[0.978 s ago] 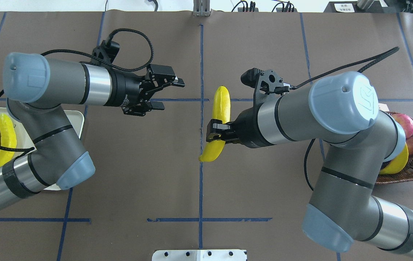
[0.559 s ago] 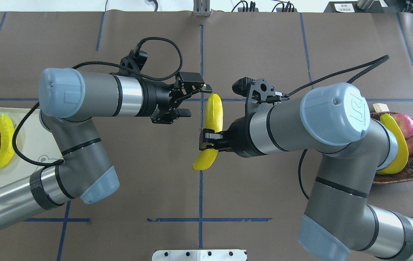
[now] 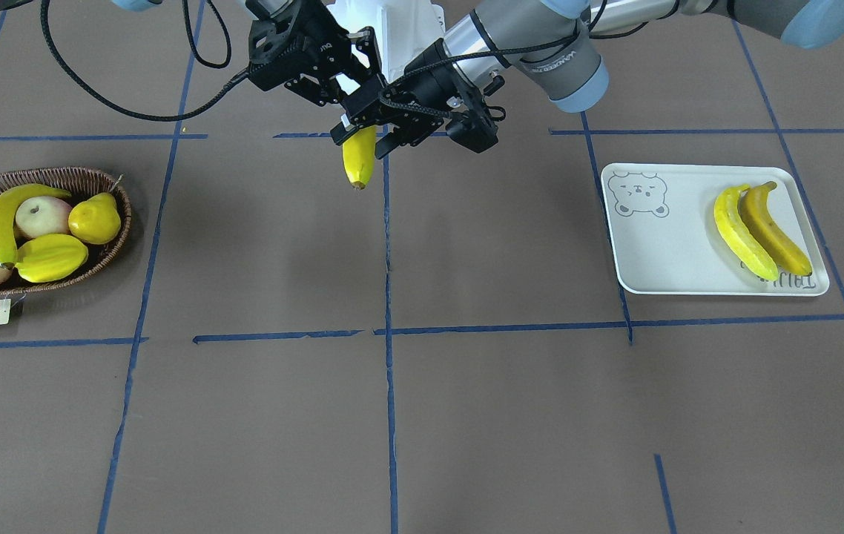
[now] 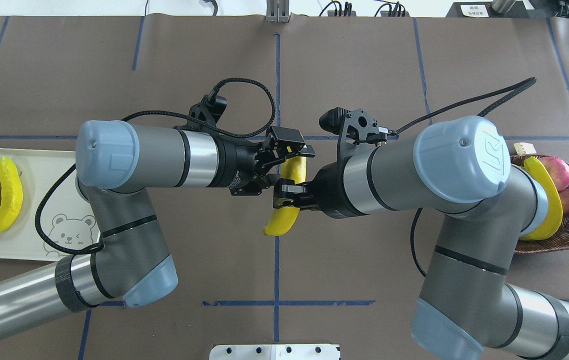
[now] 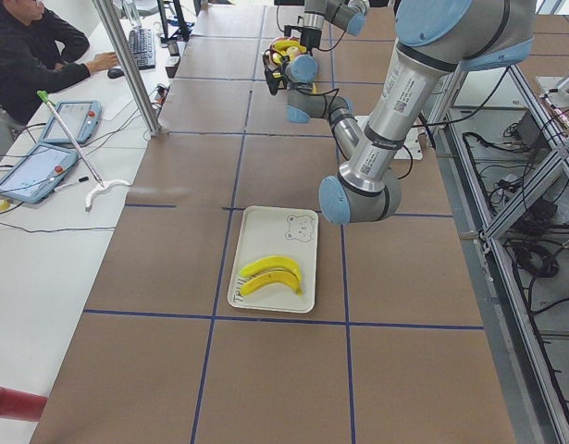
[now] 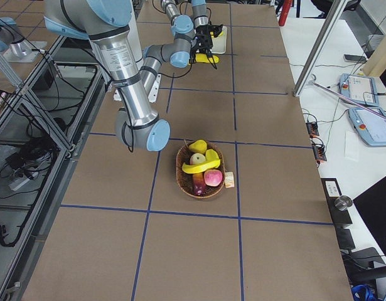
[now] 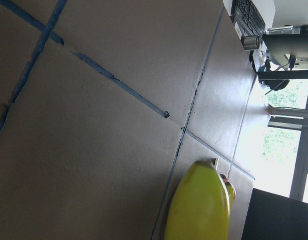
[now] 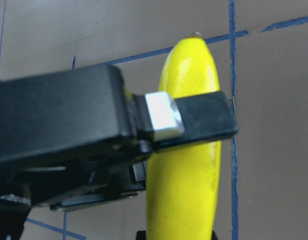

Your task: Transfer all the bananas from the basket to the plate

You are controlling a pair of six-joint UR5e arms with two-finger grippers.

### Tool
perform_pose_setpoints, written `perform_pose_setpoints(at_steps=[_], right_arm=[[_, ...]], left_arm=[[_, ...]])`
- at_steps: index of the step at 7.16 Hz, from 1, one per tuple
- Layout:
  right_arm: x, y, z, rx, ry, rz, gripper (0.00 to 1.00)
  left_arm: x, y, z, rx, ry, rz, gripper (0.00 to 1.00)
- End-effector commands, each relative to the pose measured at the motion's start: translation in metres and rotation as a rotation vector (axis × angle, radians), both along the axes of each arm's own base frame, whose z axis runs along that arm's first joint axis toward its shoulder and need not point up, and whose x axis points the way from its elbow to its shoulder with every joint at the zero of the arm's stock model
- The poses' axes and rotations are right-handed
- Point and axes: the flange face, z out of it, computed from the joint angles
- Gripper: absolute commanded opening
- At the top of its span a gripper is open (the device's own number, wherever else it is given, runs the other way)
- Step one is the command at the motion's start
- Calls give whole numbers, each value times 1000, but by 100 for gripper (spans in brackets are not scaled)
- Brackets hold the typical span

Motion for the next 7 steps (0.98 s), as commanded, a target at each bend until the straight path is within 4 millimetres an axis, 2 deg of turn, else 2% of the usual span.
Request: perform_pose_setpoints(at_steps=[1,4,6,7], right_arm=[[3,1,-3,3,-8,1,99],[14,-1,-2,16,-10,-2,100],[38,6,-5,25,-33,-3,100],[57,13,4,24,-32,3,100]], left_arm=[[-2,0,-1,-17,6,1,0],[-3,-6,3,-23,-7,-9,0],[-19,-38,19,-38,-42,-67,0],[-31,-59,56,-76,-105,-102,0]])
